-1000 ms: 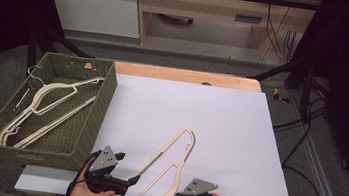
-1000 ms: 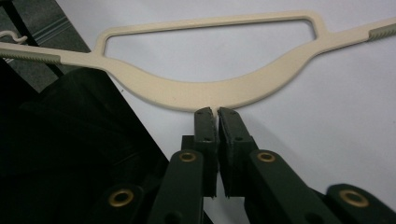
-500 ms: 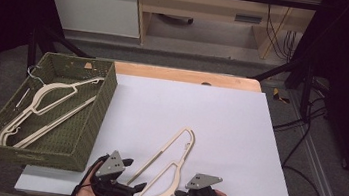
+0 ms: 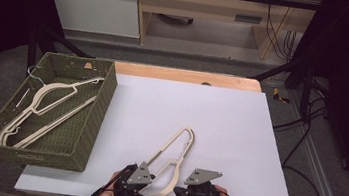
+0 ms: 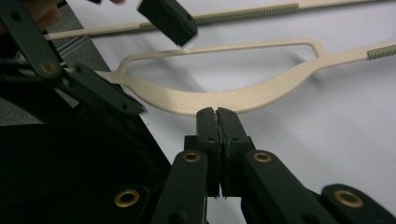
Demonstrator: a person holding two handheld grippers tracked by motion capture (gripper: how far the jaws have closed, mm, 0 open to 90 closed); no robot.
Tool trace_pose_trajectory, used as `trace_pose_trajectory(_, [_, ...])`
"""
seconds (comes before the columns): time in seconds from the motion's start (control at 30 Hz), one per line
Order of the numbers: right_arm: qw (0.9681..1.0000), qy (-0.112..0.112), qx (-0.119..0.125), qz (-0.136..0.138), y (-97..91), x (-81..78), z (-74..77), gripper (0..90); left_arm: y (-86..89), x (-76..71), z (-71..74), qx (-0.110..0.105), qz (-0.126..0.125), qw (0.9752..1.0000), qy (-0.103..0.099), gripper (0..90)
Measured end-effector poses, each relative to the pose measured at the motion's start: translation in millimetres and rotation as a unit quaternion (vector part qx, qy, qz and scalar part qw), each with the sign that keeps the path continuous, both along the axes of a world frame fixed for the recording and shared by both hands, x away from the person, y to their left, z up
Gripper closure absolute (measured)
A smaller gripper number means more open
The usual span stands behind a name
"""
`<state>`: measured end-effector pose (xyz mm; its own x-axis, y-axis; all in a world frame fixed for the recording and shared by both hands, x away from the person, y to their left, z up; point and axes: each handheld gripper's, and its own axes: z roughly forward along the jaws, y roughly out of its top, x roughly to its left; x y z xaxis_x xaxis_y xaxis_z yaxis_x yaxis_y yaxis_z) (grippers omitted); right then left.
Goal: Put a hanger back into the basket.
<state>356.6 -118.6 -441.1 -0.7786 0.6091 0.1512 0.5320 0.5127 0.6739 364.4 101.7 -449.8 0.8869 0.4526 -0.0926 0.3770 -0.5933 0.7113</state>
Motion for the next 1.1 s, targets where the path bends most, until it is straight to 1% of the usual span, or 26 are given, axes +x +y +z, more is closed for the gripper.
trace_pose_trajectory(0.07, [1.0000,-0.004,-0.001,0.006,0.1,1.0,2.6,89.4,-5.9,1.4,-0.1,0.011,-0.009,0.9999,0.005,33.0])
trace_pose_trajectory(0.13, [1.0000,-0.005,-0.003,0.006,0.8,1.2,5.0,89.4,-10.8,2.6,-1.1,0.019,-0.008,0.9998,0.008,36.0])
trace_pose_trajectory(0.2, [1.0000,-0.006,-0.001,0.006,1.8,1.3,6.5,89.4,-13.3,5.1,-1.3,0.028,-0.011,0.9994,0.016,41.2])
trace_pose_trajectory(0.23, [1.0000,-0.007,-0.005,0.005,2.3,1.3,7.3,89.4,-14.8,5.9,-2.3,0.029,-0.011,0.9993,0.021,43.8])
trace_pose_trajectory(0.27, [0.9999,-0.008,-0.007,0.008,2.2,1.6,8.2,89.4,-15.8,6.7,-2.8,0.035,-0.012,0.9990,0.025,47.0])
trace_pose_trajectory(0.3, [0.9999,-0.007,-0.006,0.011,2.3,1.6,9.1,89.4,-17.3,7.0,-4.3,0.035,-0.009,0.9990,0.027,49.4])
trace_pose_trajectory(0.33, [0.9999,-0.007,-0.008,0.010,2.5,1.7,10.1,89.4,-18.3,7.5,-4.6,0.044,-0.011,0.9986,0.028,52.2])
trace_pose_trajectory(0.37, [0.9999,-0.010,-0.009,0.011,2.5,2.0,10.8,89.4,-19.3,7.8,-5.1,0.046,-0.010,0.9985,0.030,55.0])
trace_pose_trajectory(0.47, [0.9999,-0.008,-0.011,0.009,3.5,1.8,13.6,89.4,-22.5,7.8,-6.8,0.053,-0.004,0.9981,0.031,61.7])
trace_pose_trajectory(0.53, [0.9997,-0.011,-0.015,0.013,4.0,1.9,14.4,89.4,-23.6,7.8,-6.4,0.052,-0.008,0.9979,0.039,65.8])
trace_pose_trajectory(0.6, [0.9997,-0.010,-0.017,0.012,4.7,1.8,14.4,89.3,-24.9,6.5,-5.9,0.054,-0.011,0.9977,0.039,71.1])
trace_pose_trajectory(0.63, [0.9997,-0.011,-0.017,0.012,4.6,1.9,14.2,89.3,-25.8,5.4,-5.8,0.056,-0.008,0.9978,0.034,71.4])
trace_pose_trajectory(0.7, [0.9997,-0.011,-0.018,0.015,4.0,2.0,14.3,89.2,-26.3,4.7,-5.2,0.058,-0.005,0.9978,0.033,71.5])
trace_pose_trajectory(0.77, [0.9997,-0.011,-0.017,0.017,3.7,2.2,14.4,89.0,-26.1,4.3,-5.1,0.054,-0.001,0.9980,0.032,71.6])
trace_pose_trajectory(0.83, [0.9997,-0.015,-0.011,0.018,2.9,1.9,15.6,88.7,-24.8,3.9,-3.2,0.056,-0.002,0.9980,0.029,71.8])
trace_pose_trajectory(0.87, [0.9996,-0.017,0.000,0.021,1.5,1.9,16.9,87.0,-24.3,3.3,-2.1,0.055,0.001,0.9981,0.027,71.9])
trace_pose_trajectory(0.93, [0.9990,-0.030,0.026,0.023,-5.0,3.4,21.7,78.9,-23.5,3.2,-0.9,0.054,0.002,0.9982,0.026,72.0])
trace_pose_trajectory(0.97, [0.9985,-0.035,0.038,0.017,-9.4,3.7,25.6,74.6,-22.4,2.3,1.1,0.050,0.008,0.9985,0.024,72.2])
trace_pose_trajectory(1.0, [0.9985,-0.035,0.038,0.017,-9.4,3.7,25.6,74.6,-22.4,2.3,1.1,0.050,0.008,0.9985,0.024,72.3])
trace_pose_trajectory(1.03, [0.9961,-0.052,0.070,0.000,-19.9,4.5,34.0,62.9,-21.5,2.2,2.7,0.050,0.008,0.9984,0.024,72.3])
trace_pose_trajectory(1.07, [0.9961,-0.052,0.070,0.000,-19.9,4.5,34.0,62.9,-20.7,1.9,3.5,0.048,0.010,0.9986,0.021,72.3])
trace_pose_trajectory(1.1, [0.9922,-0.080,0.093,-0.024,-32.3,5.4,42.1,52.0,-19.0,1.3,6.1,0.048,0.013,0.9986,0.021,72.5])
